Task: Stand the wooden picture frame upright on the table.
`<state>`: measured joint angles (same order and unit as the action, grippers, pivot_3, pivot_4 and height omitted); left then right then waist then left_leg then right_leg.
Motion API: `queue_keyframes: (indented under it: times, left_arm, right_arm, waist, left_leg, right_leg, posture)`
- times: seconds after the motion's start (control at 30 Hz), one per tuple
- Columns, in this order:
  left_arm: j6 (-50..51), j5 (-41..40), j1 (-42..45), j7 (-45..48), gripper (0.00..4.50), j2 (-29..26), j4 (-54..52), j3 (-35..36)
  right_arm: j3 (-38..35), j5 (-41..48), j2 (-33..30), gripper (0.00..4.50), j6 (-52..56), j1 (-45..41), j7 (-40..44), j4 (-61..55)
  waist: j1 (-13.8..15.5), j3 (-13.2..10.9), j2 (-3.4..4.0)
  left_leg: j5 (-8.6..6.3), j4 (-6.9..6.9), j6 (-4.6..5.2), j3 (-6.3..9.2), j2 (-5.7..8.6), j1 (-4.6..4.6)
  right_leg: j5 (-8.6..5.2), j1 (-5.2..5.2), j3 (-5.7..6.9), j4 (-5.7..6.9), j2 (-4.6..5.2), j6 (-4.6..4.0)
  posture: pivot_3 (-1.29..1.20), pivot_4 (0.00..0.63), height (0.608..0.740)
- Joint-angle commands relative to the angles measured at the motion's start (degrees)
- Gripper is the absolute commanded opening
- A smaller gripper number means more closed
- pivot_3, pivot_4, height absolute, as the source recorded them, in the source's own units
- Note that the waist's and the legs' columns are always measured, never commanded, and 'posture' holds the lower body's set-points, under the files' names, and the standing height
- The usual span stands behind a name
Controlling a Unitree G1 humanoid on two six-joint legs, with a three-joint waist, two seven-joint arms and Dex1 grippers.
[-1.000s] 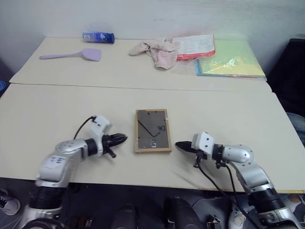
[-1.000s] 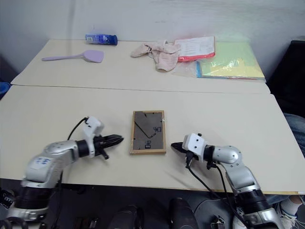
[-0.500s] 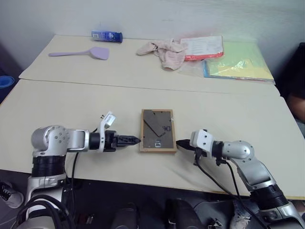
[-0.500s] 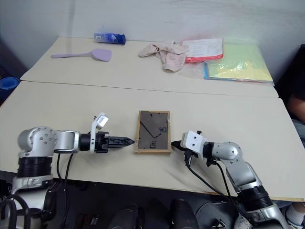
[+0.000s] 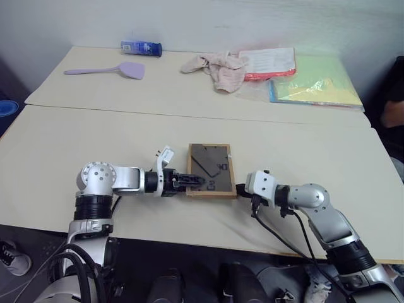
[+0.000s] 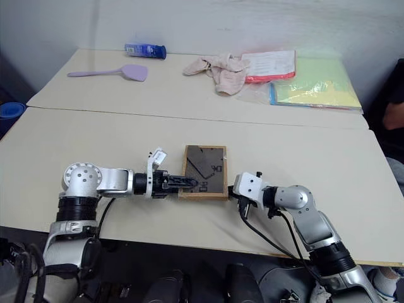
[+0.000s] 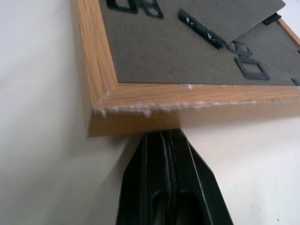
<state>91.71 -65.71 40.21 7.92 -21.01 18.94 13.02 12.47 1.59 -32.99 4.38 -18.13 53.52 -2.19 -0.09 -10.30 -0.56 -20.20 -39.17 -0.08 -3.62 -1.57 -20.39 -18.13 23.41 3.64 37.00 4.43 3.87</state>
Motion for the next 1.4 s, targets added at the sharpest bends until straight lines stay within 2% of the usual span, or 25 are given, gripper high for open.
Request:
queue_keyframes:
  times: [0.03,0.1,0.2,0.3,0.37,0.43,0.5,0.6,0.67,0.8,0.93,1.17,1.3,1.4]
  left_arm:
    - [0.8,-2.1,0.1,-3.8,1.69,1.6,0.3,0.4]
    - [0.8,-3.1,-0.2,-4.7,1.35,2.6,0.0,3.1]
    - [0.2,-5.3,-1.6,-5.1,1.26,3.3,-2.8,7.7]
    - [-2.7,-5.1,-5.4,-1.8,1.26,2.5,-11.2,10.0]
    - [-10.2,-2.5,-8.9,3.8,1.26,1.7,-17.6,9.1]
    - [-21.7,5.6,-13.9,15.6,1.26,-3.0,-24.9,1.9]
    - [-27.1,10.7,-16.7,21.6,1.26,-6.7,-27.7,-3.7]
    - [-32.6,13.7,-18.0,25.5,1.26,-6.9,-28.8,-6.5]
    - [-34.4,15.2,-18.5,27.0,1.26,-6.8,-29.3,-8.0]
    - [-35.5,16.5,-18.5,27.8,1.26,-6.2,-30.3,-9.8]
    - [-35.5,16.4,-17.7,27.3,1.26,-5.5,-30.4,-9.4]
    - [-25.7,8.3,-15.2,22.3,1.26,-3.9,-27.4,-2.2]
    - [-15.7,-1.7,-13.3,19.5,1.26,-3.7,-22.9,3.9]
    - [-4.7,-6.5,-11.1,16.7,1.26,-5.5,-17.8,5.5]
  right_arm:
    - [0.1,0.4,0.4,0.0,-0.2,-0.2,-0.3,-2.3]
    - [-0.6,1.5,0.1,0.0,-0.3,0.4,0.4,-2.5]
    - [-4.3,6.2,-0.4,0.0,1.3,1.8,1.4,-3.5]
    - [-8.7,12.6,-2.5,0.86,3.0,3.0,5.2,-5.0]
    - [-11.5,17.5,-3.0,1.55,5.8,2.8,6.8,-5.8]
    - [-13.6,24.4,-2.8,2.2,10.9,1.7,8.5,-7.5]
    - [-14.6,29.7,-2.1,2.92,16.9,-0.2,8.3,-9.1]
    - [-13.4,31.5,-0.4,3.99,23.0,-4.7,4.7,-9.4]
    - [-12.4,31.7,1.2,4.48,25.3,-7.3,2.9,-9.0]
    - [-8.6,29.9,6.1,4.48,26.7,-12.6,0.5,-6.8]
    - [-4.9,29.3,8.1,4.48,27.3,-14.1,1.7,-6.8]
    - [-6.1,32.7,3.9,4.48,27.4,-10.0,8.0,-13.6]
    - [-7.8,29.3,0.3,4.48,17.0,-6.9,13.3,-13.6]
    - [-9.8,25.6,-0.7,4.48,4.7,-5.2,16.4,-10.5]
  waist:
    - [0.0,0.0,-0.01]
    - [0.1,0.0,-0.04]
    - [0.2,0.0,-0.04]
    - [-0.1,0.0,-0.05]
    - [-0.4,0.0,-0.04]
    - [-0.6,0.0,-0.05]
    - [-0.8,0.0,-0.04]
    - [-0.8,0.0,-0.03]
    - [-0.6,0.0,-0.04]
    - [-0.2,0.0,-0.03]
    - [0.0,0.0,-0.03]
    - [0.0,0.0,-0.04]
    - [-0.1,0.0,-0.04]
    - [-0.2,0.0,-0.05]
  left_leg:
    - [0.0,0.0,0.0,0.0,0.01,0.03]
    - [0.0,-0.01,-0.01,0.0,0.02,0.03]
    - [0.0,-0.01,-0.01,0.01,0.03,0.01]
    - [-0.01,0.01,-0.01,0.0,0.02,-0.08]
    - [-0.01,0.03,-0.05,-0.04,-0.03,-0.09]
    - [0.02,0.03,-0.14,-0.06,-0.08,-0.03]
    - [0.05,0.07,-0.29,-0.09,-0.14,0.06]
    - [0.07,0.08,-0.31,-0.09,-0.15,0.09]
    - [0.06,0.08,-0.29,-0.08,-0.14,0.07]
    - [0.02,0.11,-0.22,-0.08,-0.15,-0.02]
    - [-0.01,0.09,-0.11,-0.05,-0.13,-0.1]
    - [-0.08,0.06,0.06,-0.02,-0.08,-0.21]
    - [-0.09,0.06,0.07,0.0,-0.08,-0.22]
    - [-0.08,0.05,0.06,-0.01,-0.08,-0.2]
  right_leg:
    - [0.0,-0.01,0.0,-0.01,0.01,0.0]
    - [0.0,-0.02,0.0,-0.03,0.01,0.0]
    - [0.0,-0.02,0.02,-0.02,0.02,0.0]
    - [0.01,0.05,0.03,-0.04,0.0,0.01]
    - [0.01,0.1,0.01,-0.04,-0.06,0.01]
    - [0.0,0.09,0.0,-0.08,-0.11,0.0]
    - [-0.04,0.09,-0.05,-0.13,-0.21,-0.07]
    - [-0.06,0.07,-0.08,-0.08,-0.21,-0.12]
    - [-0.06,0.09,-0.09,-0.1,-0.18,-0.12]
    - [-0.06,0.17,-0.09,-0.1,-0.17,-0.11]
    - [-0.05,0.18,-0.05,-0.04,-0.1,-0.09]
    - [-0.01,0.19,-0.02,-0.05,-0.01,-0.02]
    - [-0.01,0.18,-0.01,-0.06,-0.02,-0.01]
    - [-0.01,0.18,0.0,-0.06,-0.05,-0.01]
  posture:
    - [0.0,0.15,0.74]
    - [0.0,0.15,0.74]
    - [0.0,0.15,0.74]
    - [0.0,0.15,0.74]
    - [0.0,0.15,0.74]
    - [0.0,0.15,0.74]
    - [0.0,0.15,0.74]
    - [0.0,0.15,0.74]
    - [0.0,0.15,0.74]
    - [0.0,0.15,0.74]
    - [0.0,0.15,0.74]
    - [0.0,0.15,0.74]
    - [0.0,0.15,0.74]
    - [0.0,0.15,0.74]
